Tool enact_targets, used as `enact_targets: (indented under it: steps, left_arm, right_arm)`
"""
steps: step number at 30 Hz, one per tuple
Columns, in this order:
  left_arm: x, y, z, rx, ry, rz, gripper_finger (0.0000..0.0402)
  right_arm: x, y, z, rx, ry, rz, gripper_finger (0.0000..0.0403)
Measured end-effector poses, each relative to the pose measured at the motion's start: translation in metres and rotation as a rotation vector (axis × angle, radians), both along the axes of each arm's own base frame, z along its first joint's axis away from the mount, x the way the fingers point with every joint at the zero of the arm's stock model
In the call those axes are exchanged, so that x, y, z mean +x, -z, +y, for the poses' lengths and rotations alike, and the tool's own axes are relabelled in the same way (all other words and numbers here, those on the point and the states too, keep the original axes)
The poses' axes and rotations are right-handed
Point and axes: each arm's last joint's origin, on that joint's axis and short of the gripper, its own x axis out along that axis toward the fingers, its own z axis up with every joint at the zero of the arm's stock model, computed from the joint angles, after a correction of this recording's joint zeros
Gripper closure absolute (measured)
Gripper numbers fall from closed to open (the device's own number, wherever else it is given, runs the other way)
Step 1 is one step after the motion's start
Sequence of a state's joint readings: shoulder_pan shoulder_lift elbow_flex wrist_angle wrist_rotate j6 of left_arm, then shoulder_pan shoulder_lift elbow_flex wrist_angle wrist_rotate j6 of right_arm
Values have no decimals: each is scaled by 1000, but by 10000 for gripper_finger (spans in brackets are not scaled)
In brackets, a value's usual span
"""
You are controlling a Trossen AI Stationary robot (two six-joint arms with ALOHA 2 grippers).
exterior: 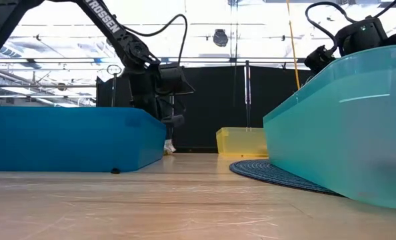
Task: Pick and place Granola Bars by type
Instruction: Put the yellow granola bar into the yellow bin
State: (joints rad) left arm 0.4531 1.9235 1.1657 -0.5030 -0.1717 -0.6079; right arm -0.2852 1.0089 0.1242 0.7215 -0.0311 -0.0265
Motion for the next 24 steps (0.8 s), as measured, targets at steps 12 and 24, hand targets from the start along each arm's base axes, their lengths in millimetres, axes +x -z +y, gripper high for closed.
enact_targets:
  steps: [12,24]
  left_arm:
    - [-1,-18,-2,-9,64,-68,258]
    - [0,-38,-9,9,205,-116,392]
  right_arm:
    - [0,1,0,1,0,8,289]
    - [0,1,0,12,4,6,289]
